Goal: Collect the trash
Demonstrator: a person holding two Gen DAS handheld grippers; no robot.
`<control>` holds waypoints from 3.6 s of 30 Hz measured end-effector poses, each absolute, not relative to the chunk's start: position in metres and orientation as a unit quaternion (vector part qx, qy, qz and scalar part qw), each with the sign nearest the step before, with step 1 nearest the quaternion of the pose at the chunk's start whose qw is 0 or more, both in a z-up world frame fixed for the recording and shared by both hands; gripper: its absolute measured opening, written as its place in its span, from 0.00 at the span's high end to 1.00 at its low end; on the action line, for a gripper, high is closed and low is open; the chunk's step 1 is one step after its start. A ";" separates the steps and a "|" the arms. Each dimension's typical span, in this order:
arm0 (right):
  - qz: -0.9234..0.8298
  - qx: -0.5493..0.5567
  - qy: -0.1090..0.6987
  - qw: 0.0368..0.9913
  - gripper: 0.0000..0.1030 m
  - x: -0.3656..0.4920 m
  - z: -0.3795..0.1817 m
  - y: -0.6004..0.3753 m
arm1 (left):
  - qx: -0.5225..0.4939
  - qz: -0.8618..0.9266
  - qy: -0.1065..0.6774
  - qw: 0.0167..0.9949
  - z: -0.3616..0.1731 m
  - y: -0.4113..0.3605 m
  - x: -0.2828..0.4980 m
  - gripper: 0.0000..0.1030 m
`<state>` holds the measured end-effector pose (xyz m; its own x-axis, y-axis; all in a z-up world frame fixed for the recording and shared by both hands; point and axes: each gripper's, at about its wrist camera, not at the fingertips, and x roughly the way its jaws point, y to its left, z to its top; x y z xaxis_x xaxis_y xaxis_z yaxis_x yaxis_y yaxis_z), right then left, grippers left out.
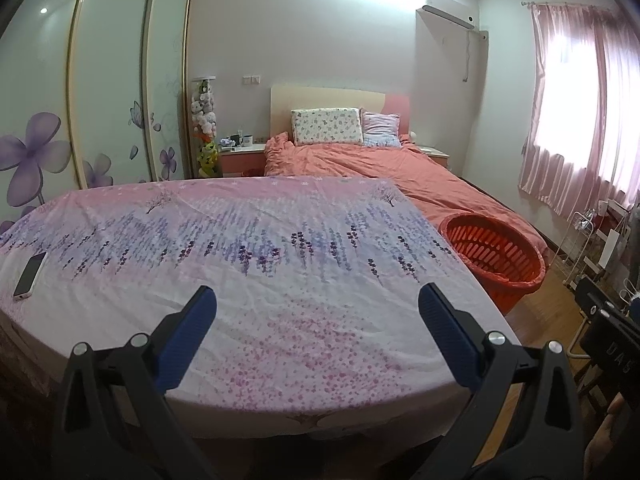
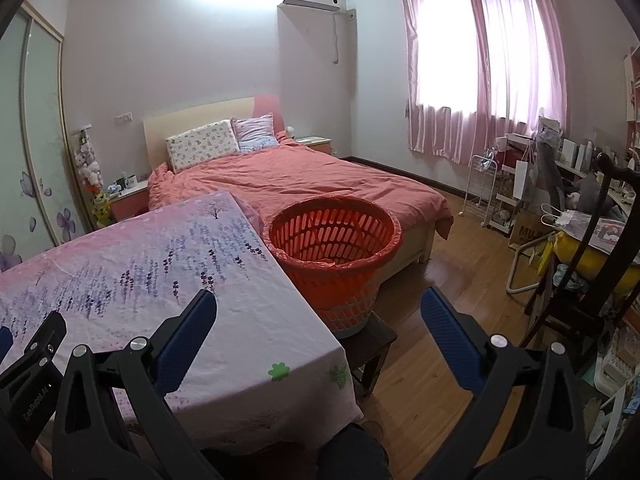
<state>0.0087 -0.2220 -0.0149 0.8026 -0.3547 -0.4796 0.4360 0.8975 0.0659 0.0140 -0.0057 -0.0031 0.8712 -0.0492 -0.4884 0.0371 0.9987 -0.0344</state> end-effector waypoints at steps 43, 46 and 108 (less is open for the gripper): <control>-0.210 0.095 0.228 0.946 0.02 0.008 -0.010 -0.222 | 0.018 -0.010 0.214 0.977 0.018 -0.022 0.006 0.04; -0.209 0.095 0.228 0.946 0.02 0.008 -0.010 -0.222 | 0.018 -0.010 0.215 0.976 0.018 -0.022 0.006 0.04; -0.209 0.096 0.231 0.946 0.02 0.012 -0.009 -0.222 | 0.015 -0.008 0.228 0.974 0.007 -0.020 0.006 0.04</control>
